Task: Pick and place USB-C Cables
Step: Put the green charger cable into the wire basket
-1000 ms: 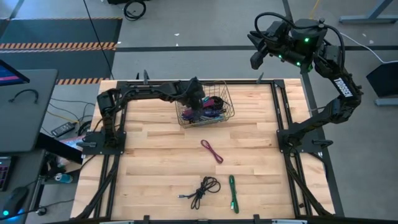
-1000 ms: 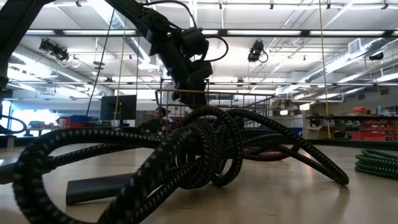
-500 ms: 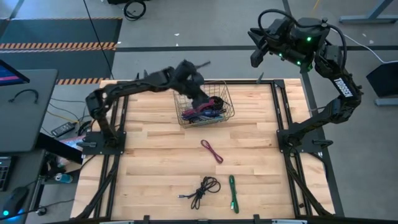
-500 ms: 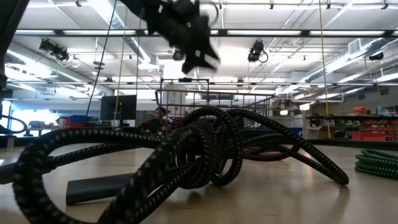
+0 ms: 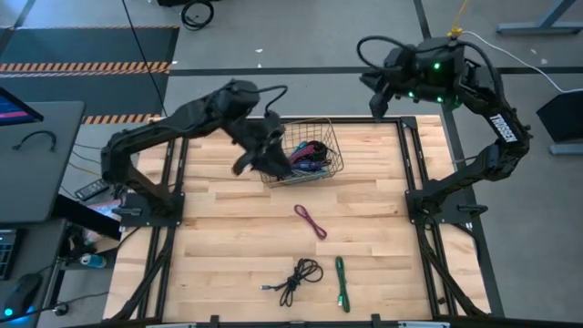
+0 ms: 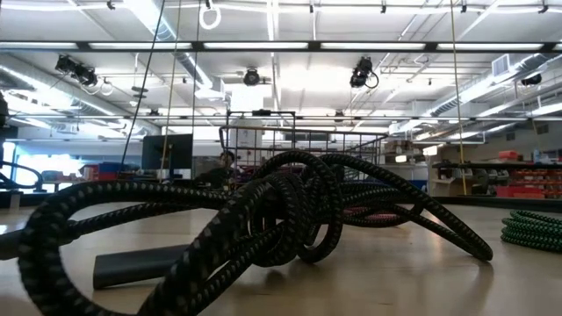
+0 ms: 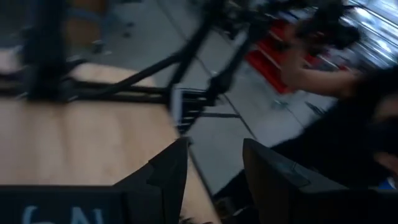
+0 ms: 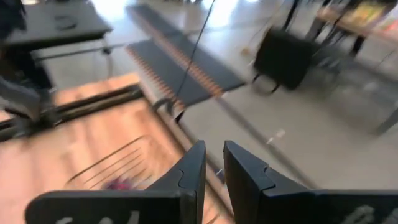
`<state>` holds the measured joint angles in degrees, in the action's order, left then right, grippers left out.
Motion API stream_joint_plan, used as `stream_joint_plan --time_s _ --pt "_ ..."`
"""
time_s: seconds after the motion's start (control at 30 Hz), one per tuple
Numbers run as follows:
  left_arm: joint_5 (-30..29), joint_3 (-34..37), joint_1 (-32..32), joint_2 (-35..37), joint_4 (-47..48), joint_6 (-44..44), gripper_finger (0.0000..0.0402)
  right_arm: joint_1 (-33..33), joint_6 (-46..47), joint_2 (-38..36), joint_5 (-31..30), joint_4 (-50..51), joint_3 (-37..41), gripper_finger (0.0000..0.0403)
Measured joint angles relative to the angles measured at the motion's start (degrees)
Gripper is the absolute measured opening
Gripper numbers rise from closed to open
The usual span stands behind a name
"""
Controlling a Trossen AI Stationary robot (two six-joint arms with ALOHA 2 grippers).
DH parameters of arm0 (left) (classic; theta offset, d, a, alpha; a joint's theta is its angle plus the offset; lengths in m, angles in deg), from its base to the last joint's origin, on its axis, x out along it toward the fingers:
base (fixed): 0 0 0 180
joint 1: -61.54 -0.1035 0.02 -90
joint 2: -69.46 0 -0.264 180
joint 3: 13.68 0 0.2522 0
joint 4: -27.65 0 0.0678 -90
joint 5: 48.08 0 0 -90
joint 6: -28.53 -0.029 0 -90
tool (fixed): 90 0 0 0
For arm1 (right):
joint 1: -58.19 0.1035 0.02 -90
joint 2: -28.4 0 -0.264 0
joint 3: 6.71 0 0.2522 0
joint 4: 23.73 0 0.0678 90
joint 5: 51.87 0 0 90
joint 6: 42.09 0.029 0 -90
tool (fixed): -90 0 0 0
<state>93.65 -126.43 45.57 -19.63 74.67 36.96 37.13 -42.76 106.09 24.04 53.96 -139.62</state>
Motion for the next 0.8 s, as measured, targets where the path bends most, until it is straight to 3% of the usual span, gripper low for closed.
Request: stream_joint_plan --time_s 0.27,0.43,0.8 --pt "0.0 -1.2 7.6 5.0 0.7 -0.1 0.0160 4.6 12.0 0.0 10.3 12.9 0.0 0.0063" --pt "-0.1 -1.2 10.1 5.3 3.4 -0.1 0.0160 11.1 20.4 0.1 12.4 17.6 2.1 0.0063" --pt "-3.1 -1.1 10.8 4.7 6.6 -2.7 0.0160 28.3 49.0 0.1 17.2 21.3 20.3 0.0093"
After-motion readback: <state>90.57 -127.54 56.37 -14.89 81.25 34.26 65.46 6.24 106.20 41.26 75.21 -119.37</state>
